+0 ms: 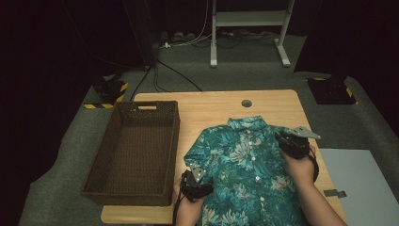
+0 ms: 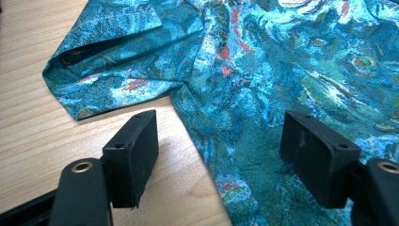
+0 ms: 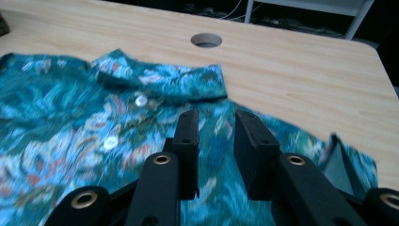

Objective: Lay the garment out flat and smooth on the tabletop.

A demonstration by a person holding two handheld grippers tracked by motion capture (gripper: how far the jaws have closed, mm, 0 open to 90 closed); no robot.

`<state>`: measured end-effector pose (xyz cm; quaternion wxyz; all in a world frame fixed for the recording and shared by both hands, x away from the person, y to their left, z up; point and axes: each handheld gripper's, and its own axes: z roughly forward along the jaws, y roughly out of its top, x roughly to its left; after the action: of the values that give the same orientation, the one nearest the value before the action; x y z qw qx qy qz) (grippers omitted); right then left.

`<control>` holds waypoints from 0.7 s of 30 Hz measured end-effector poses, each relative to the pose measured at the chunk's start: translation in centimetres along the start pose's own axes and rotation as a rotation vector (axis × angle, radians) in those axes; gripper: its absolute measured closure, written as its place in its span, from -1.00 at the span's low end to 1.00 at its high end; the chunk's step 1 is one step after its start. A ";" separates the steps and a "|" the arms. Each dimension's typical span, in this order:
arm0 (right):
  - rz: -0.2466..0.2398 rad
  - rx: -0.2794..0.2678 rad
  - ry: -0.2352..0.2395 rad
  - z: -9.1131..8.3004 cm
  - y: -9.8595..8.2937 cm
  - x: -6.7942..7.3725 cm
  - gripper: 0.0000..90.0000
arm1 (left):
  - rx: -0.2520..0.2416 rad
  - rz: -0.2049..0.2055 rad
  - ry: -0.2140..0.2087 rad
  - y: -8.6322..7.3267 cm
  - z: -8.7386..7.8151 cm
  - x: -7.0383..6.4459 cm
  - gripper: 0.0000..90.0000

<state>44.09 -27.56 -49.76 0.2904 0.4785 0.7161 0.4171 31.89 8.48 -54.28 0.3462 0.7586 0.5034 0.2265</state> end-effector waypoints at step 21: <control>-0.023 0.062 0.009 -3.3 -3.9 -0.6 0.57 | -0.001 0.002 0.001 0.0 0.0 0.0 -0.35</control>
<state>39.85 -29.89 -51.54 0.2772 0.4771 0.7353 0.3935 31.88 8.48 -54.28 0.3461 0.7586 0.5029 0.2275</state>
